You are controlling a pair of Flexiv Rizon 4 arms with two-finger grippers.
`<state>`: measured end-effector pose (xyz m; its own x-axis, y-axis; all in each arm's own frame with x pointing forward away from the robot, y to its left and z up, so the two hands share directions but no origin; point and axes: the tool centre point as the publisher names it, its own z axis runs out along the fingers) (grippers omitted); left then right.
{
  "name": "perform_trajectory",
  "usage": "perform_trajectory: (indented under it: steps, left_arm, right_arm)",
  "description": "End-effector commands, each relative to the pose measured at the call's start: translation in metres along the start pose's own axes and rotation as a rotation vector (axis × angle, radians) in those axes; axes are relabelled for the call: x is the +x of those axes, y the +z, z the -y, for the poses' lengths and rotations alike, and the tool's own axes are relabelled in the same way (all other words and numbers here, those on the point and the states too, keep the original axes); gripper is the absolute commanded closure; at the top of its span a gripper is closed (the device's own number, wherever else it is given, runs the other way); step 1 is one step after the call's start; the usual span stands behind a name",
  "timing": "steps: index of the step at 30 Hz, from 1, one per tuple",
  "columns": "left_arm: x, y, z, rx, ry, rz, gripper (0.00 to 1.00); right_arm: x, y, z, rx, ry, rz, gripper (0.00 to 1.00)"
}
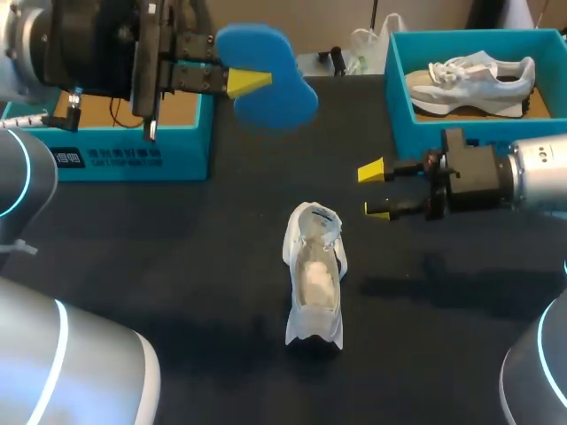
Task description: Take the shoe out of the shoebox, open the shoe tongue, remove and reinsert the insole, then place the shoe into the shoebox
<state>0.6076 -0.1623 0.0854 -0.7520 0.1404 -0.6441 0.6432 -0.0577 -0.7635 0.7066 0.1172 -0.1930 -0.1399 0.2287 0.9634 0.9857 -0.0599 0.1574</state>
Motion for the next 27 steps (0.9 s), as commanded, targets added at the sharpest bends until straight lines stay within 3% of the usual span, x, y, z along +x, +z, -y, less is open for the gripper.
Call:
perform_trajectory:
  steps: [1,11,17,20,27]
  left_arm:
    - [0.008,-0.003,-0.023,0.045,0.616,-0.094,1.00]
    - [0.008,-0.003,-0.023,0.045,0.616,-0.094,1.00]
    - [0.015,-0.008,-0.054,0.005,0.692,0.029,1.00]
    - [0.018,-0.008,-0.068,-0.022,0.791,0.023,1.00]
    - [0.025,-0.009,-0.084,0.023,0.936,0.068,1.00]
  right_arm:
    - [0.001,0.002,0.000,-0.001,0.001,0.003,0.00]
    - [0.001,0.002,0.000,-0.001,0.001,0.003,0.00]
    - [0.001,0.002,0.000,-0.001,0.001,0.003,0.00]
    - [0.001,0.002,0.000,-0.001,0.001,0.003,0.00]
    - [0.001,0.002,0.000,-0.001,0.001,0.003,0.00]
